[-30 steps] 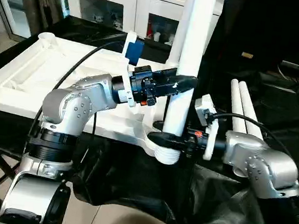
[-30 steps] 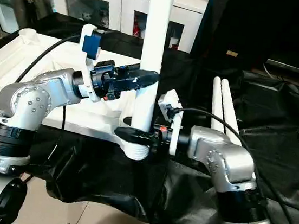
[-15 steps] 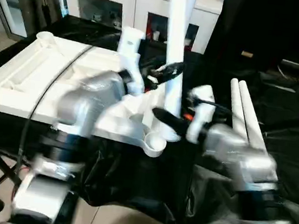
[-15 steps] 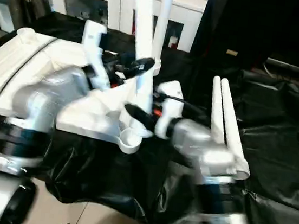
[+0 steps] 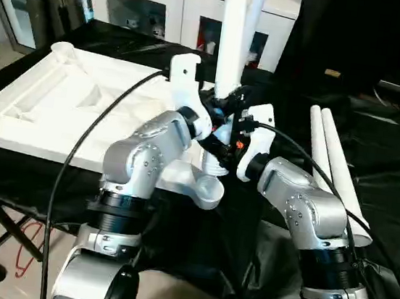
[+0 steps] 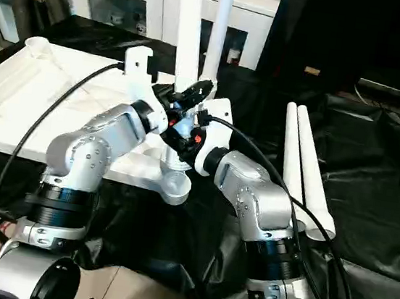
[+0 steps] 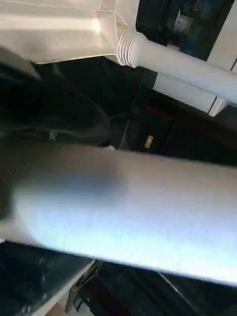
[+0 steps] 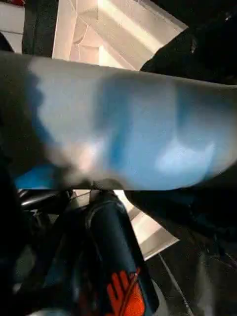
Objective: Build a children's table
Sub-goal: Pick table leg
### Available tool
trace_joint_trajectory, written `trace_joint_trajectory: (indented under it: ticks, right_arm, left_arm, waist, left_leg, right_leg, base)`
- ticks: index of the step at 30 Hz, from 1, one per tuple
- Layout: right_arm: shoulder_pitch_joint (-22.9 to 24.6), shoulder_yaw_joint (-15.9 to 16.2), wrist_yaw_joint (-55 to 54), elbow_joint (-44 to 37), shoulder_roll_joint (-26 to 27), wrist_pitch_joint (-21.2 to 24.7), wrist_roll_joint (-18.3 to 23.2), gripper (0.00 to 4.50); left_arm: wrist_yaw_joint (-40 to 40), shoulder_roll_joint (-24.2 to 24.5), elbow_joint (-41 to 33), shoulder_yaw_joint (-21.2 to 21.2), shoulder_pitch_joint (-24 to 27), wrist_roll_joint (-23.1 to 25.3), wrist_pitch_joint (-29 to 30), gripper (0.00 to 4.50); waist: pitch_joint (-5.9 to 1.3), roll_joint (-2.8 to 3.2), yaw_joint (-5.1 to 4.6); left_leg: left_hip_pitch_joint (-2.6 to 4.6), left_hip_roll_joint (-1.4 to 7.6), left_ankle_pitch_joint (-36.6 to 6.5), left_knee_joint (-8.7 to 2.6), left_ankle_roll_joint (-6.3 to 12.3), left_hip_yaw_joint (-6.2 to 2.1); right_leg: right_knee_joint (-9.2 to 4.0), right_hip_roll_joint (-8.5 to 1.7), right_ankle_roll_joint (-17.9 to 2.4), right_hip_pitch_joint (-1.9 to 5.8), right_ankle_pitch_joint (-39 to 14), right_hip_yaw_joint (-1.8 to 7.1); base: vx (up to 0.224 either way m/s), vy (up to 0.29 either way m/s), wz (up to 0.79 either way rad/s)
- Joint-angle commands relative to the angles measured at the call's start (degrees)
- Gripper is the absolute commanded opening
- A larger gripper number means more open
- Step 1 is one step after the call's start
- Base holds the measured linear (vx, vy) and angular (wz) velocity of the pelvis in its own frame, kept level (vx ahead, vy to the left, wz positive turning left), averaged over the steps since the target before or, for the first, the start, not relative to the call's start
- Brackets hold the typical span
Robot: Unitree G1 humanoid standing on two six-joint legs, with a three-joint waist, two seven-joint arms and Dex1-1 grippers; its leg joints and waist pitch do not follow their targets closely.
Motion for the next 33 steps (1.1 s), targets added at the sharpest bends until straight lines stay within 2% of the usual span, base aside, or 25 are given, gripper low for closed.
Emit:
trace_joint_trajectory:
  ticks: [1, 2, 3, 4, 5, 7, 10, 11, 13, 15, 16, 17, 20, 22, 24, 27, 33]
  right_arm:
    - [-0.35, -0.26, 0.92, -2.65, -0.2, -1.58, 0.41, 1.97]
    - [-0.38, -0.3, 1.13, -2.59, -0.45, -1.51, 0.48, 1.97]
    - [-0.37, -0.59, 1.68, -2.54, -0.6, -1.14, 1.07, 2.32]
    - [-0.35, -0.89, 2.48, -2.56, -1.07, -0.76, 1.68, 2.53]
    - [-0.37, -1.19, 3.5, -2.54, -1.82, -0.3, 2.26, 2.67]
    - [-0.36, -1.29, 4.9, -2.58, -2.92, 0.27, 2.76, 2.75]
    - [0.63, 0.29, 15.19, -3.45, -10.12, 3.58, 4.95, 2.99]
    - [1.05, 0.87, 17.34, -3.8, -11.7, 3.67, 5.11, 3.2]
    - [1.65, 1.5, 20.39, -4.25, -13.83, 3.93, 5.65, 3.2]
    - [2.3, 1.97, 24.06, -5.25, -16.0, 5.2, 7.4, 3.47]
    - [2.48, 2.06, 25.18, -5.63, -16.59, 5.74, 8.1, 3.53]
    - [2.6, 2.21, 25.95, -5.94, -17.03, 6.09, 8.53, 3.57]
    - [2.48, 2.7, 27.56, -5.99, -17.91, 6.81, 9.31, 3.59]
    - [2.41, 2.71, 27.93, -5.93, -18.02, 6.98, 9.52, 3.59]
    - [2.26, 1.71, 29.06, -6.36, -17.62, 8.14, 11.54, 3.59]
    - [2.14, 0.76, 29.76, -6.99, -17.24, 9.16, 13.13, 3.59]
    - [0.82, 0.54, 27.73, -5.41, -16.77, 8.9, 12.13, 3.59]
  left_arm:
    - [3.38, 0.77, 0.68, 4.65, -0.81, 0.21, -1.92, 2.4]
    - [2.8, 0.91, 0.51, 4.3, -0.73, -0.03, -1.7, 2.26]
    - [1.95, 1.19, 0.29, 3.78, -0.61, -0.14, -1.44, 2.14]
    - [0.65, 1.74, 0.1, 3.09, -0.49, -0.28, -1.38, 2.15]
    - [-1.25, 2.46, -0.02, 2.35, -0.45, -0.54, -1.48, 2.15]
    - [-3.36, 3.24, -0.23, 1.74, -0.41, -0.91, -1.62, 2.06]
    - [-12.75, 7.3, -0.22, -0.09, -0.57, -2.92, -1.19, 1.98]
    - [-14.9, 8.39, -0.07, -0.57, -0.6, -3.37, -0.64, 1.96]
    - [-19.16, 10.09, -0.26, -1.46, -0.44, -4.4, -0.1, 1.96]
    - [-25.96, 12.18, -1.47, -3.34, 0.22, -5.85, -0.07, 1.95]
    - [-28.52, 12.92, -2.14, -4.16, 0.56, -6.58, 0.4, 1.95]
    - [-30.9, 13.46, -2.95, -4.87, 0.91, -7.44, 0.87, 1.95]
    - [-36.32, 13.96, -4.75, -5.17, 1.26, -11.7, 3.88, 1.95]
    - [-37.29, 14.14, -4.92, -5.32, 1.25, -12.27, 4.38, 1.95]
    - [-39.64, 14.58, -5.29, -6.38, 1.13, -12.77, 4.55, 1.95]
    - [-40.01, 14.27, -4.19, -6.62, 0.44, -12.43, 3.71, 1.95]
    - [-41.75, 15.23, -4.64, -8.03, 0.67, -11.59, 3.68, 1.95]
  waist:
    - [-4.31, -0.04, -0.05]
    - [-4.34, 0.01, 0.02]
    - [-4.34, -0.06, 0.0]
    - [-4.34, 0.03, 0.04]
    - [-4.37, -0.19, 0.05]
    - [-4.37, 0.0, 0.12]
    - [-4.35, 0.06, 0.45]
    - [-4.32, 0.2, 0.6]
    - [-4.36, 0.11, 0.63]
    - [-4.33, 0.01, 0.63]
    - [-4.39, -0.26, 0.75]
    - [-4.28, -0.09, 0.59]
    - [-4.25, -0.25, 0.51]
    - [-4.17, -0.19, 0.42]
    - [-4.09, -0.17, 0.43]
    - [-4.02, -0.26, 0.43]
    - [-4.16, -0.28, 0.47]
  left_leg:
    - [0.29, 1.03, -10.16, -3.83, 0.01, -0.27]
    - [0.33, 1.06, -9.9, -3.8, 0.08, -0.27]
    - [0.35, 1.09, -9.82, -3.78, 0.11, -0.24]
    - [0.33, 1.15, -9.69, -3.84, 0.17, -0.28]
    - [0.33, 1.12, -9.88, -3.81, 0.36, -0.26]
    - [0.34, 1.2, -9.36, -3.88, 0.56, -0.37]
    - [0.55, 1.14, -9.0, -3.74, 1.28, -0.22]
    - [0.74, 1.33, -9.01, -3.7, 1.27, -0.11]
    - [0.52, 1.34, -8.81, -3.72, 1.11, -0.18]
    - [0.53, 1.26, -8.93, -3.74, 1.21, -0.17]
    - [0.57, 1.27, -8.63, -3.71, 1.49, -0.15]
    - [0.4, 1.41, -8.55, -3.77, 1.37, -0.16]
    - [0.31, 1.23, -8.71, -3.63, 1.39, -0.06]
    - [0.51, 1.33, -9.44, -3.62, 1.26, -0.05]
    - [0.68, 1.42, -10.28, -3.74, 0.98, -0.11]
    - [0.61, 1.29, -10.9, -3.74, 0.69, -0.1]
    - [0.55, 1.26, -10.03, -3.74, 0.24, -0.19]
  right_leg:
    - [-4.92, -3.73, -4.93, 3.51, -16.97, 2.46]
    - [-4.84, -3.76, -5.14, 3.47, -16.56, 2.49]
    - [-4.84, -3.72, -5.19, 3.44, -16.41, 2.51]
    - [-4.74, -3.72, -5.38, 3.49, -15.92, 2.5]
    - [-4.76, -3.72, -5.25, 3.57, -15.82, 2.49]
    - [-4.57, -3.71, -5.21, 3.61, -14.85, 2.51]
    - [-4.54, -3.67, -6.19, 3.69, -13.95, 2.54]
    - [-4.45, -3.72, -6.81, 3.4, -13.43, 2.68]
    - [-4.25, -3.86, -7.58, 3.71, -13.01, 2.62]
    - [-4.38, -3.94, -7.95, 3.72, -13.83, 2.61]
    - [-4.28, -4.08, -8.27, 3.9, -14.11, 2.64]
    - [-4.17, -4.04, -8.67, 3.74, -14.08, 2.65]
    - [-4.25, -4.15, -9.22, 3.9, -15.05, 2.59]
    - [-4.54, -4.16, -8.72, 3.66, -17.13, 2.58]
    - [-4.76, -4.04, -8.11, 3.49, -19.21, 2.52]
    - [-5.12, -4.02, -6.81, 3.5, -21.97, 2.46]
    - [-5.13, -4.03, -5.5, 3.43, -22.66, 2.42]
  base:
    - [0.0, 0.0, 0.0]
    - [0.0, 0.0, 0.0]
    - [0.0, 0.0, 0.0]
    - [0.0, 0.0, 0.0]
    - [0.0, 0.0, 0.0]
    - [0.0, 0.0, 0.0]
    - [0.0, 0.0, 0.0]
    - [0.0, 0.0, 0.0]
    - [0.0, 0.0, 0.0]
    - [0.0, 0.0, 0.0]
    - [0.0, 0.0, 0.0]
    - [0.0, 0.0, 0.0]
    - [0.0, 0.0, 0.0]
    - [0.0, 0.0, 0.0]
    - [0.0, 0.0, 0.0]
    - [0.0, 0.0, 0.0]
    - [0.0, 0.0, 0.0]
